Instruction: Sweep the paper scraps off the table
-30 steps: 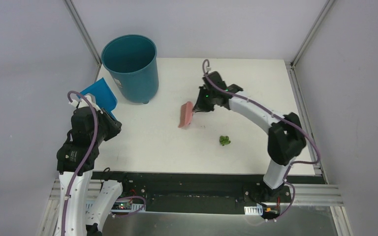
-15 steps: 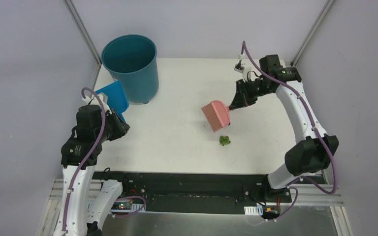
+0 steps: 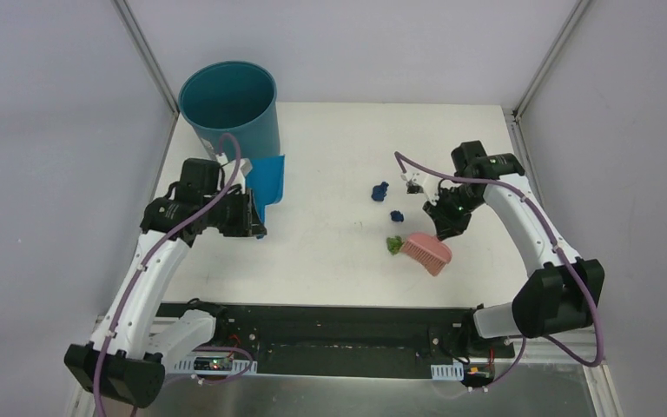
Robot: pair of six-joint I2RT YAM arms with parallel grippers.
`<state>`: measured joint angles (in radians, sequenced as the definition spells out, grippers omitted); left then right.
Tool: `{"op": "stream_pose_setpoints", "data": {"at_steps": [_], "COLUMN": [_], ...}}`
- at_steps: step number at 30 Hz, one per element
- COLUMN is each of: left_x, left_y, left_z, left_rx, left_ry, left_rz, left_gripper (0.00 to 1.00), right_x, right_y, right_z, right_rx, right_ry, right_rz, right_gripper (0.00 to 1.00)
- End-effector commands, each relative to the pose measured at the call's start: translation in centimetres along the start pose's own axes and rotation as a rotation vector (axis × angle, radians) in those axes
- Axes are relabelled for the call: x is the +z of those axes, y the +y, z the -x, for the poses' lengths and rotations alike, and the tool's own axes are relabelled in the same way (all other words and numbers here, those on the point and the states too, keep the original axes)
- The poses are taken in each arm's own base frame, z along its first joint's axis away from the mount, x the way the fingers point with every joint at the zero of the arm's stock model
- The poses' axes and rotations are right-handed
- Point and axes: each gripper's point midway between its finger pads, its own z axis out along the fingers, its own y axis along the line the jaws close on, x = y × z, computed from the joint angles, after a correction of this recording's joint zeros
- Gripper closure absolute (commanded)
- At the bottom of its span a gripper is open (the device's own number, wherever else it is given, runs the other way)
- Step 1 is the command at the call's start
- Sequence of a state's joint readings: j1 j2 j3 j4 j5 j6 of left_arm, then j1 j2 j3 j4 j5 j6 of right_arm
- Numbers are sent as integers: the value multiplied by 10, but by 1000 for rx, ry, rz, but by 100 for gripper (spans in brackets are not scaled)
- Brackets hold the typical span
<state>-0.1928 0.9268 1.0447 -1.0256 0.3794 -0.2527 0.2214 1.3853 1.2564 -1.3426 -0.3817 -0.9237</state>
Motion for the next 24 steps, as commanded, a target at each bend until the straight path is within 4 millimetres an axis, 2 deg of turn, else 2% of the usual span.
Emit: {"op": "stream_pose_setpoints", "data": {"at_steps": [1,5,8,12,16,21,24], "left_x": [9,32,50,65,77,92,103], "left_y": [-28,-34,-32,-28,-40,-46,-46], "left_z": [11,9,-7,-33,-57,-97,-105], "left_rx": [117,165,220,290,360,461,481], "left_ry": [64,212,351,468,583,754,764], "left_rz": [-66,-10,42,111,106,163,212], "left_gripper": [100,100,100,100,100,100,100], "right_x": [8,8,-4,-20,-35,-51,-56], "right_y": [-49,-76,-73,-57,-34,-27,-34], "right_z": [23,55,72,67,61,58,55], "right_rx": [-79,2,34,60,168,296,345], "right_ry": [-29,-82,-136,-183,-266,-325,-363], "right_rz": [-127,-139,-106,-109,-67,-106,-168], "right_gripper": [100,100,100,100,100,100,100]}}
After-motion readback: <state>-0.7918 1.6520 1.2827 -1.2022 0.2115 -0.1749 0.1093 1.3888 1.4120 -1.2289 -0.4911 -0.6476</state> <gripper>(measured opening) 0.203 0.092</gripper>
